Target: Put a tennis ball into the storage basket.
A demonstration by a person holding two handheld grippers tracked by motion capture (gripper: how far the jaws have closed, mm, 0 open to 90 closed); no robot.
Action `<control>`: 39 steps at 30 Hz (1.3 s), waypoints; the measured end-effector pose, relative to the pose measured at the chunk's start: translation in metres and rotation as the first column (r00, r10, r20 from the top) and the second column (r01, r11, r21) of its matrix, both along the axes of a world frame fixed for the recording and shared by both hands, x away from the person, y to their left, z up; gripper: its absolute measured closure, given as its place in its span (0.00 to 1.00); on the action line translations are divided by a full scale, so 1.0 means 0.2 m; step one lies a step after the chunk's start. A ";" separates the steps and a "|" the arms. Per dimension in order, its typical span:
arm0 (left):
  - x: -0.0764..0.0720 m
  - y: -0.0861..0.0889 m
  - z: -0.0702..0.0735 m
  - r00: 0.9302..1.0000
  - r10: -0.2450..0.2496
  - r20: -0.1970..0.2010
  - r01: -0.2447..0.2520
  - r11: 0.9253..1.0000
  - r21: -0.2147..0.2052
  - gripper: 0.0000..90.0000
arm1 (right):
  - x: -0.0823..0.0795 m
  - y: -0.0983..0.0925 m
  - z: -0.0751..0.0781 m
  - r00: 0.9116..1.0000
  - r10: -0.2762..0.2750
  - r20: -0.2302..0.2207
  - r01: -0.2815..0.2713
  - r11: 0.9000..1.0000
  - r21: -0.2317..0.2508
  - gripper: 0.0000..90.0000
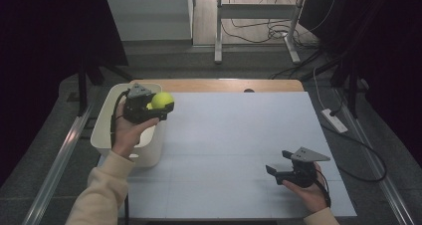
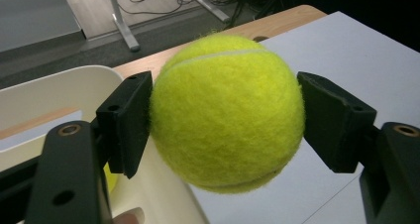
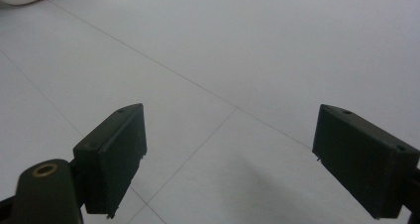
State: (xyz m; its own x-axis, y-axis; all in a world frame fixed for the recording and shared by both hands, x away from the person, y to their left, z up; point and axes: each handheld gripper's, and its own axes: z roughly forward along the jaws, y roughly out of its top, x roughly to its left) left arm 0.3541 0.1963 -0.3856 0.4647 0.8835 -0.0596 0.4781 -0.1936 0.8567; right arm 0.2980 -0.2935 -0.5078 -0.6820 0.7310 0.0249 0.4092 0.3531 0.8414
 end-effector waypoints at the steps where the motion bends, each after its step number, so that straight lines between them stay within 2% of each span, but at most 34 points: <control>1: 0.00 0.01 0.00 1.000 0.004 -0.001 -0.004 1.000 0.003 0.30 | 0.00 0.00 0.00 1.000 0.000 0.001 0.000 1.000 0.000 0.15; 15: 0.01 0.13 -0.03 0.997 0.072 -0.024 -0.072 0.997 0.006 0.30 | 0.00 0.00 0.00 1.000 0.003 0.002 -0.003 1.000 -0.002 0.15; 27: 0.01 0.22 -0.03 0.993 0.108 -0.037 -0.107 0.994 0.014 0.30 | 0.00 0.00 0.00 1.000 0.002 0.001 -0.002 1.000 0.000 0.15; 39: 0.03 0.33 -0.05 0.984 0.166 -0.068 -0.165 0.986 0.031 0.30 | 0.01 0.00 0.00 1.000 -0.001 -0.001 0.001 1.000 -0.001 0.15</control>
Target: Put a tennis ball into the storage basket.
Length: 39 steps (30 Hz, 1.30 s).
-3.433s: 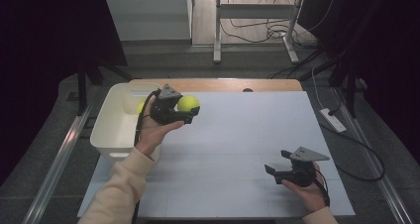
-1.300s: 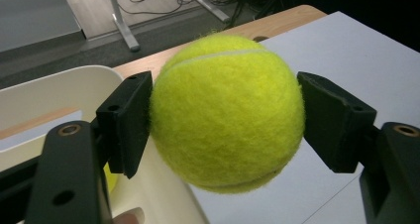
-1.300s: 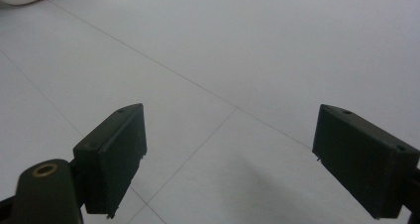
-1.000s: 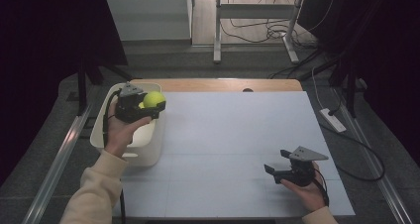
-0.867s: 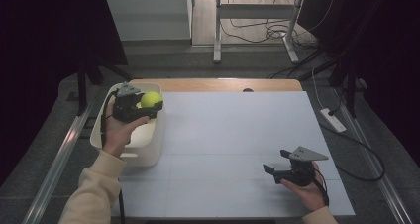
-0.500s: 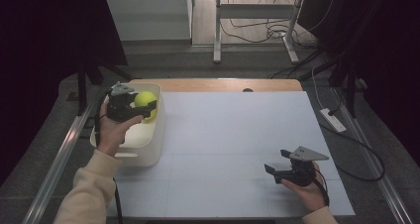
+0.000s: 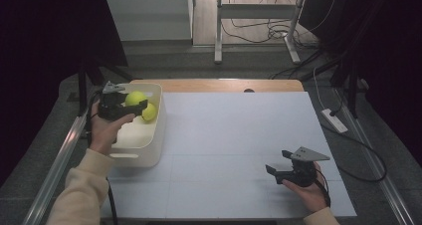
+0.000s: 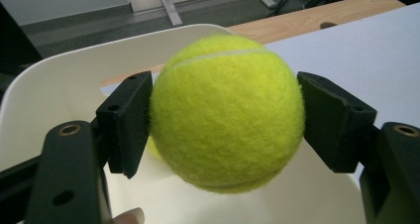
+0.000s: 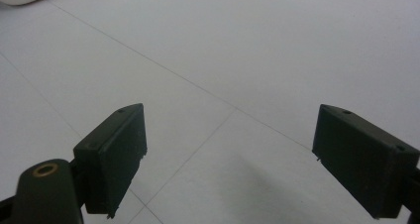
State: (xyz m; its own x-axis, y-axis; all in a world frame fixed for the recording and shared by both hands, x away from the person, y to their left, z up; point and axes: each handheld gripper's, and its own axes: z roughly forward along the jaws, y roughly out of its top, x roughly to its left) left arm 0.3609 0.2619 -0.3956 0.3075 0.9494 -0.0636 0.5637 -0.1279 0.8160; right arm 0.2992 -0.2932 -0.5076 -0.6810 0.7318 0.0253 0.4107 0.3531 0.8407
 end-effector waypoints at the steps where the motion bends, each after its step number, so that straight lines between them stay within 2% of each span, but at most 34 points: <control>1: 0.00 0.01 0.00 1.000 0.005 -0.003 -0.005 1.000 0.001 0.30 | 0.00 0.00 0.00 1.000 -0.002 0.000 0.002 1.000 0.000 0.15; 10: 0.02 0.08 -0.03 0.998 0.043 -0.051 -0.042 0.999 0.014 0.30 | 0.00 0.00 0.00 1.000 -0.004 0.001 0.004 1.000 -0.006 0.15; 19: 0.05 0.10 -0.04 0.994 0.049 -0.097 -0.046 0.999 0.026 0.30 | 0.00 0.00 0.00 1.000 -0.002 -0.002 0.002 1.000 -0.003 0.15; 29: 0.08 0.11 -0.07 0.985 0.056 -0.165 -0.049 0.998 0.044 0.29 | 0.00 0.00 0.00 1.000 -0.001 -0.002 0.001 1.000 -0.004 0.15; 31: 0.08 0.10 -0.07 0.984 0.059 -0.167 -0.052 0.998 0.046 0.28 | 0.00 0.00 0.00 1.000 -0.002 -0.002 0.002 1.000 -0.005 0.15; 35: 0.07 0.12 -0.05 0.987 0.077 -0.144 -0.073 0.997 0.029 0.23 | 0.01 0.00 0.00 1.000 -0.004 -0.003 0.004 1.000 0.003 0.15; 38: 0.07 0.12 -0.04 0.988 0.068 -0.138 -0.066 0.998 0.024 0.20 | 0.01 0.00 0.00 1.000 -0.006 -0.004 0.006 1.000 0.003 0.15; 39: 0.06 0.11 -0.03 0.990 0.052 -0.129 -0.050 0.999 0.019 0.19 | 0.00 0.00 0.00 1.000 -0.006 -0.005 0.006 1.000 0.000 0.15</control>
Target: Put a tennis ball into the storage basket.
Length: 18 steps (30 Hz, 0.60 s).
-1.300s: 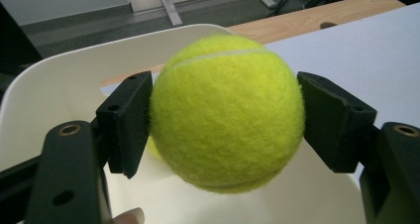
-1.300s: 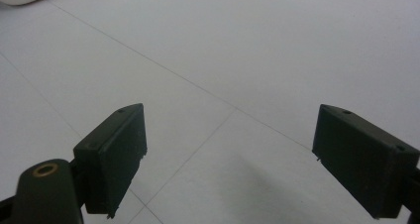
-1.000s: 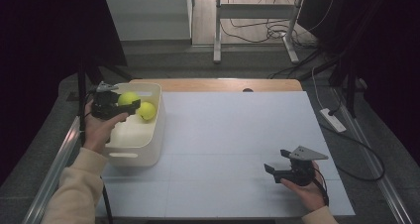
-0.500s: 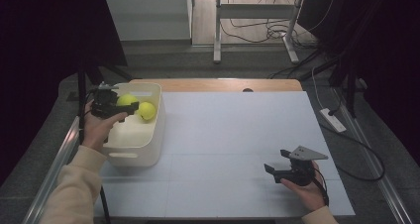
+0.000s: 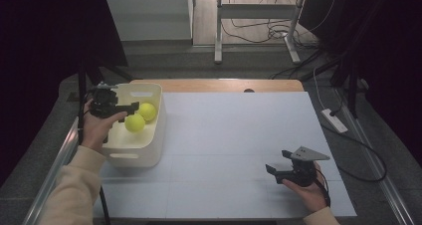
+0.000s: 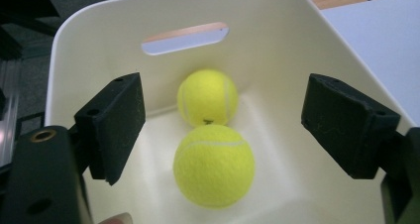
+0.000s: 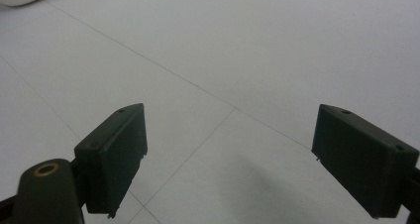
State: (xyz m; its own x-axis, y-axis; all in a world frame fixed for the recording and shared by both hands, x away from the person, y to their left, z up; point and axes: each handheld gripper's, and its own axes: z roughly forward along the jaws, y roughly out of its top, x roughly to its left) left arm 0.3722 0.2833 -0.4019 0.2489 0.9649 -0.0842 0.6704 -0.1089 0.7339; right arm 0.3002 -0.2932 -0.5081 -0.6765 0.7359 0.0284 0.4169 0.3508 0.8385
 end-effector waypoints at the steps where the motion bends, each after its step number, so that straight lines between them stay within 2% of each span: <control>1: 0.00 0.00 0.00 1.000 0.000 0.000 0.000 1.000 0.000 0.18 | 0.00 0.00 0.00 1.000 0.000 0.000 0.000 1.000 0.000 0.15; 9: -0.05 -0.05 0.03 0.996 -0.075 0.053 0.077 0.996 -0.041 0.16 | 0.00 0.00 0.00 1.000 0.000 0.002 0.000 1.000 -0.006 0.15; 15: -0.09 -0.08 0.04 0.988 -0.127 0.084 0.134 0.987 -0.085 0.15 | 0.00 0.00 0.00 1.000 0.000 0.003 0.000 1.000 -0.002 0.15; 18: -0.11 -0.09 0.04 0.986 -0.136 0.092 0.145 0.985 -0.097 0.15 | 0.01 0.00 0.00 1.000 0.000 0.001 0.000 1.000 -0.001 0.15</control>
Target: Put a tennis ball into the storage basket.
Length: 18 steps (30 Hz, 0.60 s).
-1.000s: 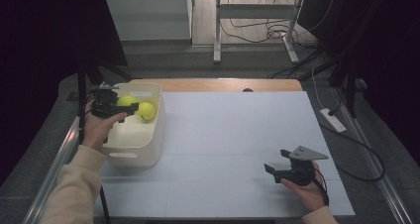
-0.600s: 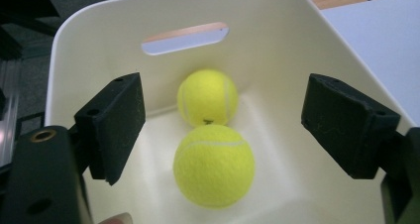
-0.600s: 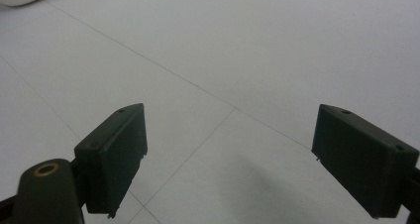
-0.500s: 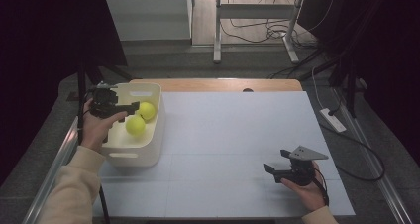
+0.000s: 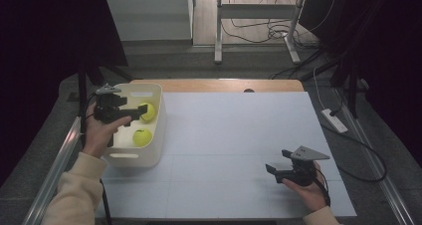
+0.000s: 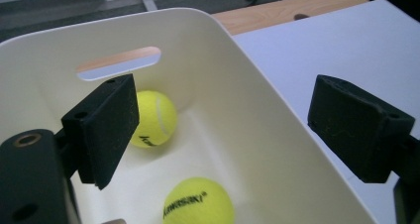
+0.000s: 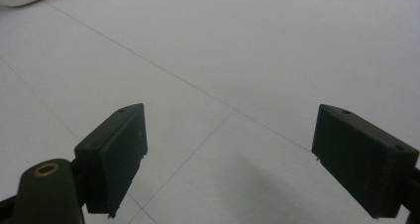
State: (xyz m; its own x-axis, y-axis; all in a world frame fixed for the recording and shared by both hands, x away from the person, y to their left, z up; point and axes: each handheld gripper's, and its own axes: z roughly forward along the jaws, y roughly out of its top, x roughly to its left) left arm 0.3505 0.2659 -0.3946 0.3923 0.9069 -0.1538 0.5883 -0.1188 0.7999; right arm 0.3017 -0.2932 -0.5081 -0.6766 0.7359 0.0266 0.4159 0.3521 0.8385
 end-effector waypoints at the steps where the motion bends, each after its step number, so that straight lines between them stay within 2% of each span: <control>1: -0.02 -0.01 -0.01 1.000 -0.008 0.009 0.008 1.000 -0.012 0.15 | 0.00 0.00 0.00 1.000 0.002 -0.003 -0.002 1.000 0.000 0.15; 8: -0.06 -0.03 -0.01 0.998 -0.049 0.034 0.050 0.998 -0.037 0.16 | 0.00 -0.01 0.00 1.000 -0.003 -0.004 0.003 1.000 0.009 0.15; 18: -0.15 -0.08 -0.02 0.992 -0.110 0.070 0.113 0.992 -0.051 0.16 | -0.01 -0.01 -0.01 1.000 -0.003 -0.007 0.003 1.000 0.012 0.15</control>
State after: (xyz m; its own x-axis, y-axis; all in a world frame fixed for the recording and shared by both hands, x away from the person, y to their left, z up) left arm 0.3207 0.2498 -0.3983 0.5016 0.8478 -0.1721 0.5188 -0.1356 0.8441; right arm 0.2990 -0.2956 -0.5092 -0.6739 0.7377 0.0401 0.4230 0.3408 0.8396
